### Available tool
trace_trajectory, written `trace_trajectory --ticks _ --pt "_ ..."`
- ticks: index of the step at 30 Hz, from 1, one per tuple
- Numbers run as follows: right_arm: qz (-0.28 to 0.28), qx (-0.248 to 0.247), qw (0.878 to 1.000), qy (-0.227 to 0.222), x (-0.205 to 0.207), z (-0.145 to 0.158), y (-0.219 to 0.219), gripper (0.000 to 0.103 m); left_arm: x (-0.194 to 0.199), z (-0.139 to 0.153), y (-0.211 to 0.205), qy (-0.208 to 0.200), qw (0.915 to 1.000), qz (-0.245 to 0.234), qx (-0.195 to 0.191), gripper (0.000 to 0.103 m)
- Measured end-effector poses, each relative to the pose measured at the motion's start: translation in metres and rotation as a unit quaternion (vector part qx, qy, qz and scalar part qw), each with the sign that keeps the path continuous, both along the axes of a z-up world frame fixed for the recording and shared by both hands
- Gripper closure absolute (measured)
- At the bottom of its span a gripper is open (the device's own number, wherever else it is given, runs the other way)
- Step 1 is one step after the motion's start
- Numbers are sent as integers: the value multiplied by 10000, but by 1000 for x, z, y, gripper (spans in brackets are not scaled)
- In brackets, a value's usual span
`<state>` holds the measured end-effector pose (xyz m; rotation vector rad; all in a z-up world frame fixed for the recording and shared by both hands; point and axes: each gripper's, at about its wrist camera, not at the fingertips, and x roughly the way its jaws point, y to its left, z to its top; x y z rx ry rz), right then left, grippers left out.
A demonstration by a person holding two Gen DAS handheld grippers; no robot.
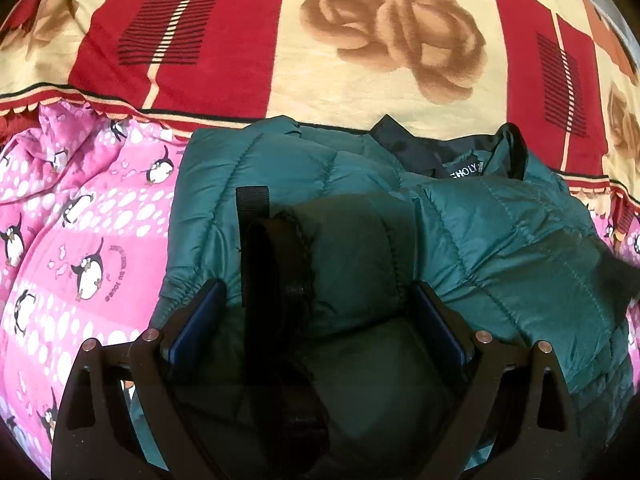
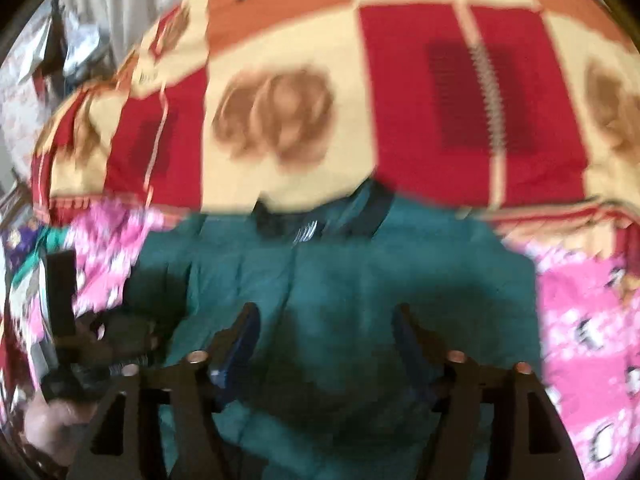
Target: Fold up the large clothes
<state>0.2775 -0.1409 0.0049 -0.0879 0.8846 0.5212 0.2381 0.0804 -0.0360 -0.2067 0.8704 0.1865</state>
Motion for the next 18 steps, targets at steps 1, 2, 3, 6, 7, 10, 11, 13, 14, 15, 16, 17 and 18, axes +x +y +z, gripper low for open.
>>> trace_trajectory --ticks 1,2,3,6,7,10,11,13,14,15,16,17,18 --pt "68 -207 9996 202 2 -16 5 28 -1 0 0 -19 10000 -5 -19 9" --pt "135 -417 9986 297 2 -37 9 27 -1 0 1 -31 10000 -5 -30 9" --pt "157 -373 9990 176 0 -42 7 26 -1 0 0 -29 10000 -3 -29 9" --pt "109 -282 9994 164 0 -40 3 24 -1 0 0 -20 10000 -4 -22 9" --pt "103 -292 9994 140 -1 -39 1 23 -1 0 0 -17 10000 -2 -22 9" --pt "90 -241 9996 95 -6 -35 -2 23 -1 -1 0 -20 10000 0 -25 9" --pt "83 -192 9997 92 -6 -37 -2 23 -1 -1 0 -20 10000 2 -32 9" --pt "65 -82 9999 75 -4 -37 -1 22 -1 -2 0 -16 10000 5 -30 8" --pt "63 -40 9999 70 -4 -38 -1 22 -1 -2 -1 -15 10000 5 -23 8" --pt "60 -5 10000 68 -5 -38 -3 22 -1 -2 0 -15 10000 7 -20 7" --pt "57 -5 10000 64 -5 -38 -2 22 -1 -2 0 -10 10000 10 -7 7" --pt "57 -25 10000 57 -5 -38 -2 22 -1 -3 -1 -12 10000 13 3 7" --pt "54 -60 10000 44 -5 -38 -1 22 -1 -3 -1 -12 10000 15 11 7"
